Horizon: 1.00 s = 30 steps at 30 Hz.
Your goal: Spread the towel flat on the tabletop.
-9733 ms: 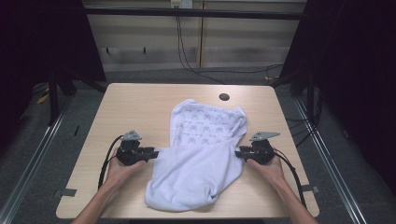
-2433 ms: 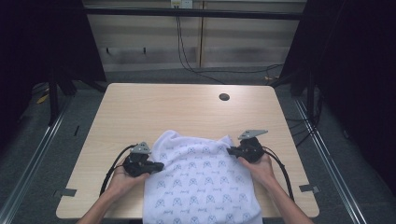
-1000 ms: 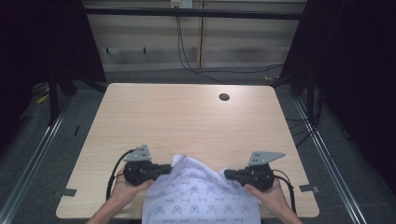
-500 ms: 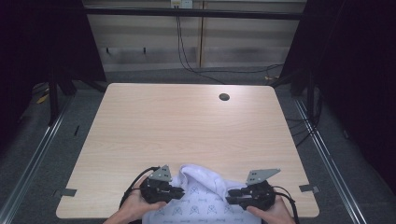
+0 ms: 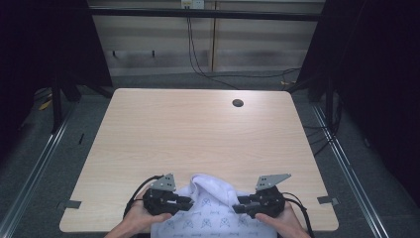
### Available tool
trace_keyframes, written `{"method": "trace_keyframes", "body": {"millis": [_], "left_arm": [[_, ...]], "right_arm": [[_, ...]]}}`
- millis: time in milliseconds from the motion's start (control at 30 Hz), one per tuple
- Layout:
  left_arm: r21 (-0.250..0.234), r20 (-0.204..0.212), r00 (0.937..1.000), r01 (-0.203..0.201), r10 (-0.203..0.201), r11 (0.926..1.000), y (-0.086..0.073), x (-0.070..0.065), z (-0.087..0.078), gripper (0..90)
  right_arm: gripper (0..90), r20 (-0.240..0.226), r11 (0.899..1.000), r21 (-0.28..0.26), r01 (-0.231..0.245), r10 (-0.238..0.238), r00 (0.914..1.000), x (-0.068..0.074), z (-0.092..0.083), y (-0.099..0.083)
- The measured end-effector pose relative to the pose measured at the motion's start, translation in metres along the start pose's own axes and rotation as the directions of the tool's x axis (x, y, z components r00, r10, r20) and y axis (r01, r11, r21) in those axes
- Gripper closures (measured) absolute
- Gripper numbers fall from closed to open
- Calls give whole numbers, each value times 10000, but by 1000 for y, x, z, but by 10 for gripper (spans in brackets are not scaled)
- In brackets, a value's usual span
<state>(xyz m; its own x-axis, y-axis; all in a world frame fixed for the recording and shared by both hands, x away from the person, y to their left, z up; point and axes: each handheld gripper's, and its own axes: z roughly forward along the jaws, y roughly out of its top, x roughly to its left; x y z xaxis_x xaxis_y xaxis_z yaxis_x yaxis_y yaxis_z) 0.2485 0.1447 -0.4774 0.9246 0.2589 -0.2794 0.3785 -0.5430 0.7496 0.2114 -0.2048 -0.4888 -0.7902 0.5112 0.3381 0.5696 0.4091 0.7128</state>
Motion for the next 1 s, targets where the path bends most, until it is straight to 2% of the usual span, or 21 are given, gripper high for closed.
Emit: {"method": "trace_keyframes", "body": {"millis": [67,100,167,233,300,367,400,433,467,533,567,600,633,700,767,867,933,967,1000], "left_arm": [[-495,-102,9999,75,-80,9987,0,3,-11,734],[-798,-191,9995,248,-264,9965,0,7,-17,728],[-1217,-688,9946,695,-782,9901,-1,18,-25,728],[-1232,-957,9892,985,-1106,9875,-2,29,-23,720],[-901,-1181,9857,1103,-1205,9898,-1,36,-13,693],[-497,-1174,9881,945,-998,9943,2,38,-1,675],[-334,-1162,9902,737,-771,9967,5,36,6,668],[-289,-1051,9922,648,-675,9975,7,34,10,659],[-182,-845,9953,468,-481,9987,11,30,14,654],[62,-826,9966,20,-15,10000,15,21,20,641],[150,-687,9976,-94,104,9998,16,17,23,623],[278,-601,9979,-230,246,9993,16,12,26,609],[572,-558,9969,-526,558,9970,15,5,31,602],[857,-489,9958,-724,767,9937,12,-3,37,585],[1198,-528,9923,-1052,1121,9872,8,-7,41,572],[995,-730,9922,-931,1006,9907,9,-5,39,583],[885,-562,9947,-815,867,9927,10,-3,42,616],[896,-537,9941,-889,940,9920,10,-3,43,644],[882,-351,9922,-1159,1193,9893,11,-5,43,699]], "right_arm": [[841,-141,9999,-4,131,-131,9998,2,-1,1],[858,-19,9999,-57,157,-157,9999,2,-3,1],[870,162,9996,-275,48,-43,9999,0,-8,1],[874,235,9989,-463,-88,99,9997,-4,-13,2],[873,284,9974,-702,-161,181,9994,-7,-18,3],[872,476,9953,-951,-197,243,9986,-10,-25,5],[872,552,9947,-1008,-187,243,9982,-11,-27,6],[872,757,9937,-1103,-175,259,9968,-14,-31,7],[871,837,9927,-1182,-236,336,9959,-15,-33,7],[870,1079,9916,-1275,-226,365,9935,-19,-39,7],[869,1205,9907,-1333,-265,428,9918,-21,-42,6],[869,1267,9896,-1392,-356,534,9905,-23,-44,6],[869,1365,9888,-1444,-380,579,9889,-25,-47,5],[869,1520,9869,-1545,-459,696,9859,-29,-52,4],[868,1643,9842,-1683,-546,827,9829,-33,-57,2],[868,1696,9822,-1748,-686,986,9806,-37,-60,0],[868,1666,9834,-1678,-684,967,9813,-38,-58,0],[868,1653,9841,-1617,-734,1003,9811,-38,-57,1],[867,1649,9852,-1566,-695,954,9817,-38,-56,1]]}}
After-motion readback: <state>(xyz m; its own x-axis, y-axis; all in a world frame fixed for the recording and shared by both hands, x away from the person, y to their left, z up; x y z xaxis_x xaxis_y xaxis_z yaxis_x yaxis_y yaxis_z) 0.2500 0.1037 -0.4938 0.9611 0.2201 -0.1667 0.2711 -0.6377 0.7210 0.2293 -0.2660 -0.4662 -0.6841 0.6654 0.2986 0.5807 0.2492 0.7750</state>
